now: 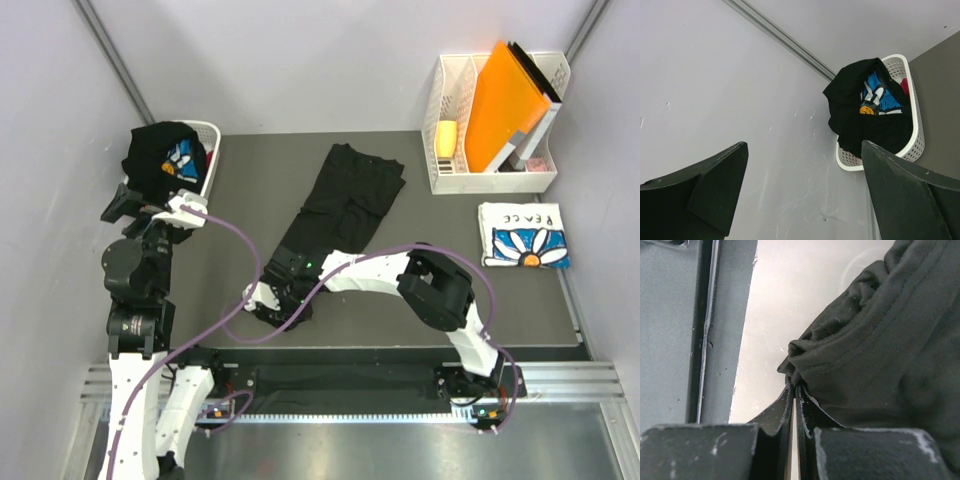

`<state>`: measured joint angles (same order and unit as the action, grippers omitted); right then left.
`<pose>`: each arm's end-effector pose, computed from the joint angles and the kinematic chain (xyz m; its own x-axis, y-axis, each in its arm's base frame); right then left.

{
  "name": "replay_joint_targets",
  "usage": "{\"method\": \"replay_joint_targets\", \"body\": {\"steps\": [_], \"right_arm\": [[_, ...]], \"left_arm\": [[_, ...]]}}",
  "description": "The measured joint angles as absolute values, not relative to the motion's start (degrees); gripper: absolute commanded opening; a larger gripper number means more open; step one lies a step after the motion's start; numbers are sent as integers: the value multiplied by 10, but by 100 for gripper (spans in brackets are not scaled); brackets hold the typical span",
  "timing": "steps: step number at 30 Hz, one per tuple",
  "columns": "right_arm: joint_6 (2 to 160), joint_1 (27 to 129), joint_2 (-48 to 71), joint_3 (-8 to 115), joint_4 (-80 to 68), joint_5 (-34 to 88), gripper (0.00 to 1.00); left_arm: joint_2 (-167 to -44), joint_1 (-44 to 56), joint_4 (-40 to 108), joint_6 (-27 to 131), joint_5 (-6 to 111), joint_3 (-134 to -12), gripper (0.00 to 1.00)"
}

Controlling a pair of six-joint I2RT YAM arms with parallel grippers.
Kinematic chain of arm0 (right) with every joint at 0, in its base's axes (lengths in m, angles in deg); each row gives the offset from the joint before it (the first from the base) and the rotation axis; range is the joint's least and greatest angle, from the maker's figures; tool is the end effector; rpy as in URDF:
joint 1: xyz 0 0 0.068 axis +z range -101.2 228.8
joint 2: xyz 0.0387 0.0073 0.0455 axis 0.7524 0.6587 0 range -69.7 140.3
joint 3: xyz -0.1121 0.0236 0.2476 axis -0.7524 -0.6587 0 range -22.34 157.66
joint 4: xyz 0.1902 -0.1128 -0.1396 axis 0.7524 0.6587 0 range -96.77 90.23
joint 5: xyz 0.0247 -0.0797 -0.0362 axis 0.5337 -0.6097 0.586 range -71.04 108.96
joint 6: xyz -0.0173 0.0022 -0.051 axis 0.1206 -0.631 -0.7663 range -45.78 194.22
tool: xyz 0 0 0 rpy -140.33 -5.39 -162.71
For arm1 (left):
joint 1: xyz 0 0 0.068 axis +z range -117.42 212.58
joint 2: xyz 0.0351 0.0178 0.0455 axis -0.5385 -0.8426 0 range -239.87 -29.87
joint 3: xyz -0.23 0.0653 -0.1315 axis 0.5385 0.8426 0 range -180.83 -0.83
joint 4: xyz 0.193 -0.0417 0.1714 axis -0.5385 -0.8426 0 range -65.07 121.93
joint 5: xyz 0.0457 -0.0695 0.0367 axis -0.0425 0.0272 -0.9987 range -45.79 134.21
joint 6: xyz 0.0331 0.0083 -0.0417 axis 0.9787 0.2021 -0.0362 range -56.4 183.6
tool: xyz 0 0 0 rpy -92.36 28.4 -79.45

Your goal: Fold and stack the t-shirts

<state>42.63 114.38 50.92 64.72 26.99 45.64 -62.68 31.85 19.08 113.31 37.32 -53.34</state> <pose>0.1643 0.4007 0.1577 0.1388 -0.8265 -0.5456 -0.9538 -0.2597 0.1508 0.1171 0.0027 0.4087 -0.0041 0.7574 -0.6529 -0.1598 0.6440 0.7481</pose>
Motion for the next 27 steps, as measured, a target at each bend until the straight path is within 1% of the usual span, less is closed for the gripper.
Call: {"method": "replay_joint_targets", "body": {"steps": [7, 19, 20, 21, 22, 23, 26, 27], "right_arm": [[401, 1148, 504, 641, 290, 474, 0], [362, 1184, 477, 597, 372, 505, 1], [359, 1184, 477, 595, 377, 506, 25], [356, 1184, 477, 594, 383, 506, 38], [356, 1184, 477, 594, 389, 507, 46], [354, 1184, 477, 594, 394, 508, 51], [348, 1187, 475, 593, 409, 525, 59], [347, 1188, 473, 591, 410, 525, 59]], "left_arm": [[-642, 318, 208, 1146, 387, -533, 99], [-699, 319, 257, 1150, 419, -535, 99], [-704, 319, 260, 1150, 420, -535, 99], [-707, 319, 261, 1150, 421, -535, 99], [-711, 319, 264, 1150, 423, -535, 99], [-714, 319, 265, 1150, 425, -536, 99], [-716, 319, 269, 1150, 430, -536, 99], [-716, 319, 270, 1150, 431, -536, 99]]}}
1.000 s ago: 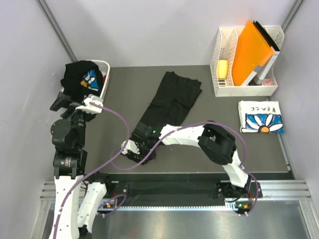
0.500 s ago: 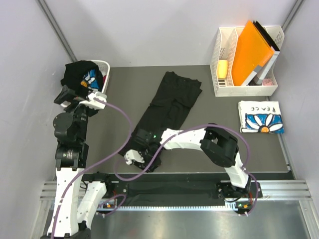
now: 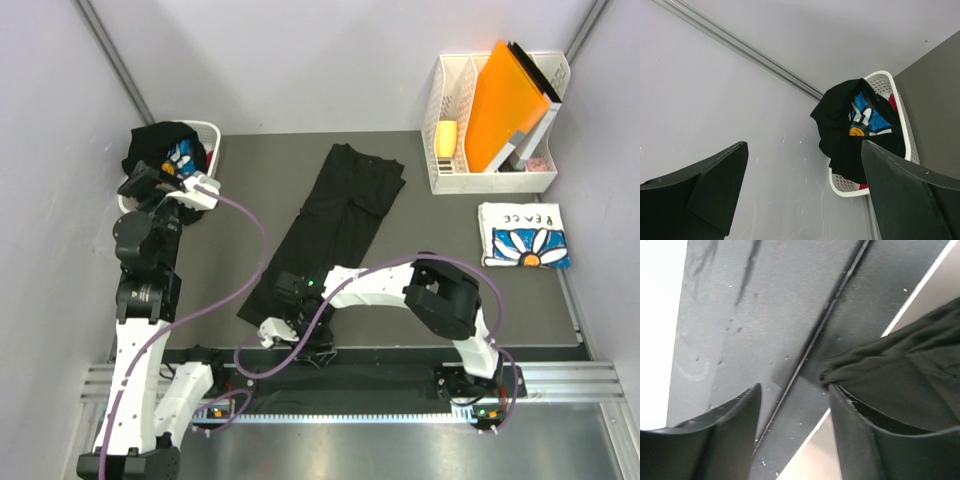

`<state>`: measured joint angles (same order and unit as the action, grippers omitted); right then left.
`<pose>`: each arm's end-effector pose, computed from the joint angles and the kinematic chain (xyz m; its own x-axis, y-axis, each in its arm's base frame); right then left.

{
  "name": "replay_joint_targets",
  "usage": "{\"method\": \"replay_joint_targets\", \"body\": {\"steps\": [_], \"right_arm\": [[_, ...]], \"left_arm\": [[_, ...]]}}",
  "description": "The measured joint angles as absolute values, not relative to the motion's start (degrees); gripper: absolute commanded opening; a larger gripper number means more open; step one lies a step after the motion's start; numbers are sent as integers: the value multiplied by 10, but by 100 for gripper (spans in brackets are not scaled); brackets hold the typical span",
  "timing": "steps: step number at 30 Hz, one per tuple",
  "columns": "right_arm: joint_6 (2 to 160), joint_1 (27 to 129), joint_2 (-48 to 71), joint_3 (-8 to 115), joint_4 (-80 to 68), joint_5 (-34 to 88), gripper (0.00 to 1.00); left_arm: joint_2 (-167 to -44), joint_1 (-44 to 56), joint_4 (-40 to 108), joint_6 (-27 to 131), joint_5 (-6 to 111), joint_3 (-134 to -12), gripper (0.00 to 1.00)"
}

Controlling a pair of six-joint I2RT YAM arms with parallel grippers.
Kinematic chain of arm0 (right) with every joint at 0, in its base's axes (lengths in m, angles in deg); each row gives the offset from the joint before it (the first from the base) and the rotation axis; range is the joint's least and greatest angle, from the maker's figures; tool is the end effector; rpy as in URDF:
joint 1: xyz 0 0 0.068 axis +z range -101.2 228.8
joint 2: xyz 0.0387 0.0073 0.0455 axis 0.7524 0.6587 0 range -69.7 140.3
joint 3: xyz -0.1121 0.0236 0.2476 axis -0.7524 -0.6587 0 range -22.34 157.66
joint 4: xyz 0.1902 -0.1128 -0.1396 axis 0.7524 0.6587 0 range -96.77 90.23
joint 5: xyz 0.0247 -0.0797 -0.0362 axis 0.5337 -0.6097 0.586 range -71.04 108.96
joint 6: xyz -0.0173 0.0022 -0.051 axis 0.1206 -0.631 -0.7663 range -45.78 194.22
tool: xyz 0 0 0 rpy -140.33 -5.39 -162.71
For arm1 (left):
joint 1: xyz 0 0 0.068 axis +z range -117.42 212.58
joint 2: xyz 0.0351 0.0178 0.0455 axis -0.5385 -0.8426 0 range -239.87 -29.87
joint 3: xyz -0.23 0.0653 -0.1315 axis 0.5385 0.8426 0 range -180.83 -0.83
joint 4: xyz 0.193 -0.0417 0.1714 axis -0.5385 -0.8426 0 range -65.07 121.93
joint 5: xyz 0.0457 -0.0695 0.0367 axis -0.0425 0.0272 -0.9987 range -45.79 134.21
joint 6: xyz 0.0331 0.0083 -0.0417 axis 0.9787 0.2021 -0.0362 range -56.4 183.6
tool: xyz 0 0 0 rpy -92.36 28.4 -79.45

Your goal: Fold and stack the t-shirts

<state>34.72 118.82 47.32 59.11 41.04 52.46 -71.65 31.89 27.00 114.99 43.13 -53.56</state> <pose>0.1135 0.3697 0.1520 0.2504 -0.8635 -0.4379 -0.8374 -0.4201 0.3496 0.1612 -0.0014 0.4064 0.0602 0.7806 -0.6221 -0.0861 0.6250 0.7759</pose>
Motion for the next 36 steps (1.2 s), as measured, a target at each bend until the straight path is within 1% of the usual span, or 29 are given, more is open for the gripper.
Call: {"method": "replay_joint_targets", "body": {"steps": [5, 8, 12, 17, 20, 24, 26, 28, 31, 34, 36], "right_arm": [[344, 1185, 450, 584, 411, 510, 60], [346, 1169, 409, 574, 401, 476, 61], [346, 1126, 353, 572, 385, 424, 61], [341, 1060, 309, 567, 368, 365, 64], [338, 1037, 293, 543, 365, 333, 63], [344, 1051, 289, 519, 362, 305, 64], [351, 1066, 289, 510, 358, 290, 64], [362, 1080, 289, 508, 348, 276, 64], [386, 1098, 291, 508, 320, 254, 70], [410, 1116, 304, 518, 298, 231, 65], [426, 1132, 327, 536, 282, 220, 64]], "left_arm": [[-716, 319, 274, 1153, 442, -536, 99], [-711, 319, 270, 1160, 462, -535, 99], [-689, 319, 256, 1166, 502, -521, 99], [-671, 319, 200, 1184, 565, -497, 99], [-679, 319, 190, 1188, 567, -485, 99], [-701, 319, 211, 1155, 488, -477, 99], [-710, 320, 193, 1141, 464, -480, 99], [-699, 320, 157, 1139, 468, -480, 99], [-634, 321, 113, 1156, 505, -468, 99], [-553, 321, 98, 1169, 535, -447, 99], [-537, 320, 107, 1158, 527, -449, 99]]}}
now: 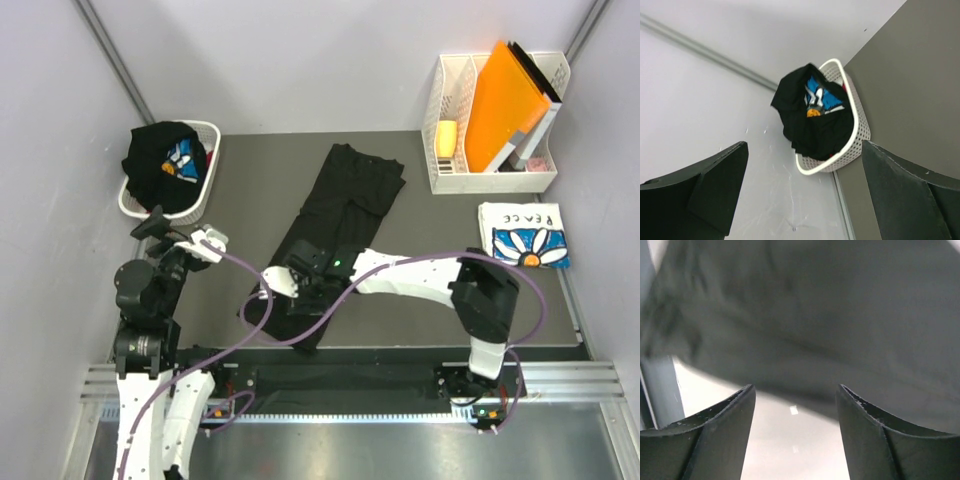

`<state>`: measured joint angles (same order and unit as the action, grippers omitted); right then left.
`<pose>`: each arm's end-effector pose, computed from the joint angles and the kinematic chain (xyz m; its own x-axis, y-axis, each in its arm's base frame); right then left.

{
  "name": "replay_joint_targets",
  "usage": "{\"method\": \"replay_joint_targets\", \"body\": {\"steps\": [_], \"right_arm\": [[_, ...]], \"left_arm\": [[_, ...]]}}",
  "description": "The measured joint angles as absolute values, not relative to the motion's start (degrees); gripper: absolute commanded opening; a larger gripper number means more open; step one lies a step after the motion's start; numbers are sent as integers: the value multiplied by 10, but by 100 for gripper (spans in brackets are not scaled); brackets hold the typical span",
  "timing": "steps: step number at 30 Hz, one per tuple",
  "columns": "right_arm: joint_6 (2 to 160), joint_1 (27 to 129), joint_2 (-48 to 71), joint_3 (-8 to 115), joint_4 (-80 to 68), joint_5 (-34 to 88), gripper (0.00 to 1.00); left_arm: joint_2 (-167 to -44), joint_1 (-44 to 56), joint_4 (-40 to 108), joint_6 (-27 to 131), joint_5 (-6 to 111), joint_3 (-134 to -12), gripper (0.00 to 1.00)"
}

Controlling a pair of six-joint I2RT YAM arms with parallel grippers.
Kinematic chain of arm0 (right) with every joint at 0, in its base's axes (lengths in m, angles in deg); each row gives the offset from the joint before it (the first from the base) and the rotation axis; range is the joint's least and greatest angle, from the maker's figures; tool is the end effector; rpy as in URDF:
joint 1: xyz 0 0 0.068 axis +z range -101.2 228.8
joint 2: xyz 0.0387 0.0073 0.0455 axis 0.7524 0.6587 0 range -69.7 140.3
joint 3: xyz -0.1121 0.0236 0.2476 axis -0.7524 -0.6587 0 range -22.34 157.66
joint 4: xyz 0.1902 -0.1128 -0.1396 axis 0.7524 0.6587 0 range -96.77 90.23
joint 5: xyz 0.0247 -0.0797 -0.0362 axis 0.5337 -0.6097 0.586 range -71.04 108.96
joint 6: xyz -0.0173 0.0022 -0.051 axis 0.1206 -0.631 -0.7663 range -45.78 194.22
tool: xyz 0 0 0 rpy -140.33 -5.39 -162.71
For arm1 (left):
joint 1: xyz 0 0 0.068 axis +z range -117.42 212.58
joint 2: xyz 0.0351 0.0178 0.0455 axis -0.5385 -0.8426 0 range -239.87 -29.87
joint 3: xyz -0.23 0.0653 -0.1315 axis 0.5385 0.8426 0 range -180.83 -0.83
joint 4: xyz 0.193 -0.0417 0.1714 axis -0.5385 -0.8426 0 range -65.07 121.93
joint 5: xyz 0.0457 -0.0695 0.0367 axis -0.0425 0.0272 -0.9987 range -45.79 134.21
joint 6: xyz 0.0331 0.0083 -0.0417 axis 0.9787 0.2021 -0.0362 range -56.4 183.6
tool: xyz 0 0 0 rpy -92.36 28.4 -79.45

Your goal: Fold and stack the t-shirts

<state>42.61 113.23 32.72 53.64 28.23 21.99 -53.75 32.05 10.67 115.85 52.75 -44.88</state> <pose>0.1603 0.3395 0.2198 0.1551 -0.8886 -0.4316 -0.9751 -0.0676 -0.2111 0.0969 -0.0063 0.3591 0.1130 0.7809 -0.6143 0.1115 0.6044 0.7888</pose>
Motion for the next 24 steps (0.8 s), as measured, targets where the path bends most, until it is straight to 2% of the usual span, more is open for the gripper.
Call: {"method": "replay_joint_targets", "body": {"steps": [6, 12, 24], "right_arm": [[480, 1174, 419, 621, 254, 198, 67], [515, 1205, 476, 694, 253, 182, 70], [565, 1328, 519, 708, 245, 95, 75]], "left_arm": [[-572, 321, 113, 1100, 430, -476, 99], [-574, 321, 115, 1081, 385, -496, 99], [-650, 321, 186, 1081, 371, -526, 99]]}}
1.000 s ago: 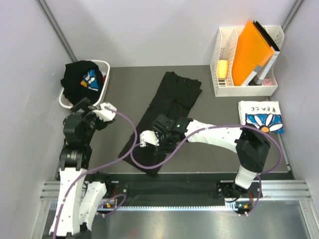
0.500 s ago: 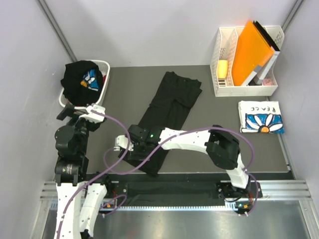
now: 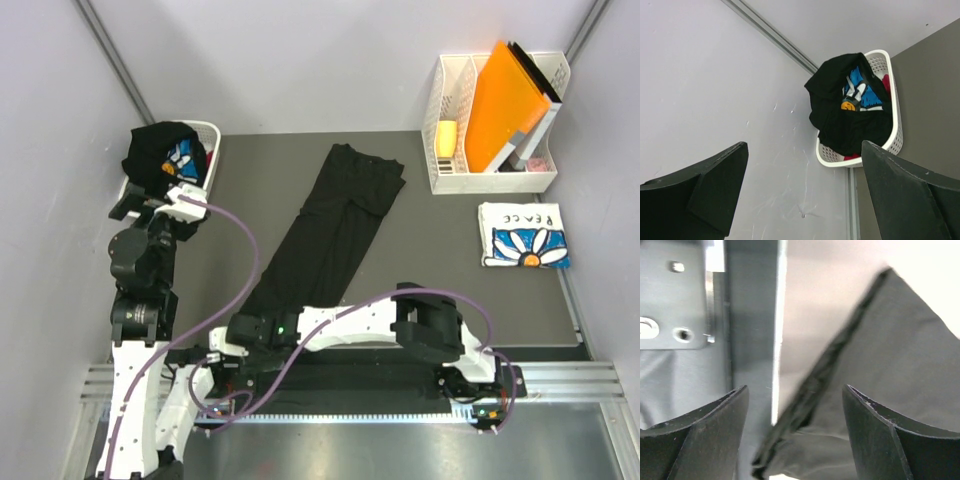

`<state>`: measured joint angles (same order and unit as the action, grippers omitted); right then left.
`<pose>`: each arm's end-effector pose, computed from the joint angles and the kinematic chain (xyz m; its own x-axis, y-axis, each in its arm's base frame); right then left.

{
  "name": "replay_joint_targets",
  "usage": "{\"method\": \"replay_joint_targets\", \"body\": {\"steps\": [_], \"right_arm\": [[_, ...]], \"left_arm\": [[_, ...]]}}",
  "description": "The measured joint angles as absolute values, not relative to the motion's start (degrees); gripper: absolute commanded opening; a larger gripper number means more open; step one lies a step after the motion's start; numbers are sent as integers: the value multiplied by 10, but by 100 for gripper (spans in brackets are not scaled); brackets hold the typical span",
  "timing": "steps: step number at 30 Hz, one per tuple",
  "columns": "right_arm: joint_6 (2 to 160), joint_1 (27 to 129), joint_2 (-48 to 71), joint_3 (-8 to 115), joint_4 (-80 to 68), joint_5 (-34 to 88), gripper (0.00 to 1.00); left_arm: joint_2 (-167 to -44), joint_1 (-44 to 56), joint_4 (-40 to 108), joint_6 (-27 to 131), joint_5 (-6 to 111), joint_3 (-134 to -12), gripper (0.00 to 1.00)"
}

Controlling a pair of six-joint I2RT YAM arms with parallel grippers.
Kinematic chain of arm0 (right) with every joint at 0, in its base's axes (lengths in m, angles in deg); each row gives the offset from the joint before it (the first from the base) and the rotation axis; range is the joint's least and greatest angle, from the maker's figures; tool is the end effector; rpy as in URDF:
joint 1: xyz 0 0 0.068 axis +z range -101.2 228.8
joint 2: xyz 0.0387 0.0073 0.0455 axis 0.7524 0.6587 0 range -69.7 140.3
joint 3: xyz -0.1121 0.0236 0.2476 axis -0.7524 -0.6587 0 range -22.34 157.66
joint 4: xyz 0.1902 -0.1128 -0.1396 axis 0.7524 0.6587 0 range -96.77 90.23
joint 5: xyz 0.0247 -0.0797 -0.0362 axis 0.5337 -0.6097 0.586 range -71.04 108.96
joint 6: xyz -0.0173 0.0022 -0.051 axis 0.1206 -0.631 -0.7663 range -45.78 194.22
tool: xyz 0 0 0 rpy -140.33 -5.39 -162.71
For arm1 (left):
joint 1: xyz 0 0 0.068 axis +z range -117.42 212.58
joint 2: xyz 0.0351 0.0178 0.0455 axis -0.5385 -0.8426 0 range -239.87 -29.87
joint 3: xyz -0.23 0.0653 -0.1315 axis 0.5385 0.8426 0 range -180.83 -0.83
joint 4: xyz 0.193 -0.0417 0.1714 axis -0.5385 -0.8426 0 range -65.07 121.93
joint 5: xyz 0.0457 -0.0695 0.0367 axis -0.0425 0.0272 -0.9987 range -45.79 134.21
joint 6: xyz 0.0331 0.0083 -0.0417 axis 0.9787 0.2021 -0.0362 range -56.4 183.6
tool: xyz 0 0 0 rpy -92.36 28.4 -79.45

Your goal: Fold and stack the t-shirts

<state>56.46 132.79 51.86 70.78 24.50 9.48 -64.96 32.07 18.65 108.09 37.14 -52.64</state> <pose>0.0537 0.4542 0.1804 0.2105 -0.8744 -0.4371 -0.9535 -0.0849 -0.2893 0.1305 0.0031 0.3998 -0.0371 0.6959 -0.7172 -0.1234 0.7090 0.6943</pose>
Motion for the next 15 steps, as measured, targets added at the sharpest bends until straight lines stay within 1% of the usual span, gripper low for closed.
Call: {"method": "replay_joint_targets", "body": {"steps": [3, 9, 15], "right_arm": [[571, 1341, 527, 708, 240, 70, 75], [574, 1327, 539, 701, 220, 29, 74], [579, 1317, 540, 691, 210, 36, 73]], "left_arm": [[-655, 321, 196, 1076, 376, -528, 99], [-649, 321, 201, 1068, 393, -528, 99], [-645, 321, 204, 1068, 408, -528, 98]]}}
